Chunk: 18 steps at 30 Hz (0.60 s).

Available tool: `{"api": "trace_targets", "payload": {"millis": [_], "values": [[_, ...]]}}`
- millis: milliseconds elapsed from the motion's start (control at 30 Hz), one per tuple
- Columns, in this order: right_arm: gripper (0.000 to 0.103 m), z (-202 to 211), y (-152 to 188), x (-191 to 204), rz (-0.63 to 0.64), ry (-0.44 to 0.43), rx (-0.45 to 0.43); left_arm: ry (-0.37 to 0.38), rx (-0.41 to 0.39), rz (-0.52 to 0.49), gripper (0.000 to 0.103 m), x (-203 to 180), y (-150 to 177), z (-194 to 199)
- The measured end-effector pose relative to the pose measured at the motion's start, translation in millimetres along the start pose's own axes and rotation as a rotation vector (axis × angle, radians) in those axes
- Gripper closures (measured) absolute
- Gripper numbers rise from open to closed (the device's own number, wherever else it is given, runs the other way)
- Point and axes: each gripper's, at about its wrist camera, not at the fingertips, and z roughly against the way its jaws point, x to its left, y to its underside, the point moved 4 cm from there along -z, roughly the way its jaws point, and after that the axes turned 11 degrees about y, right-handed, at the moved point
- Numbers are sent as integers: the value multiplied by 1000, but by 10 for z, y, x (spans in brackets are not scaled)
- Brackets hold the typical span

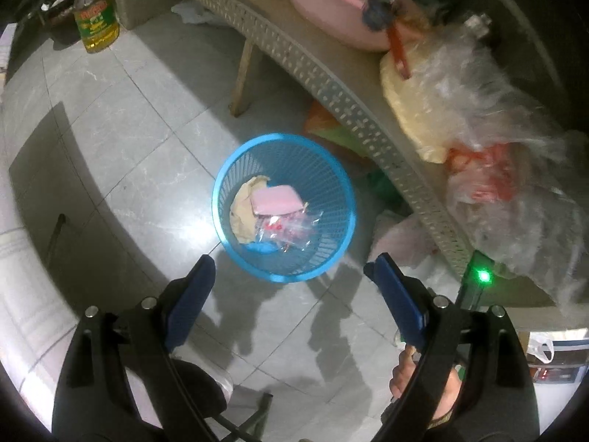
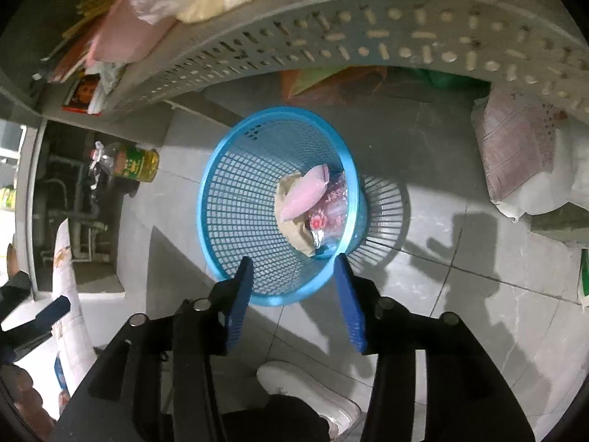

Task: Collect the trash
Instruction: 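Move both tools back over the table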

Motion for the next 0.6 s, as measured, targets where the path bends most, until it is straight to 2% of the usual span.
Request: {"api": "trace_targets", "payload": {"millis": [167,300,500,600], "values": [[49,253,273,151,112,17,-5,56,-98,-15,19,-55,273,528],[43,499,495,370,222,32,-37,53,-211,-59,19,-106,546,969],[25,1022,712,914,418,67,-165,4,-355,-98,18,-78,1017,1548],[16,1347,815,1265,524,101,-266,-6,-430,-103,17,-11,1293,1799]]}}
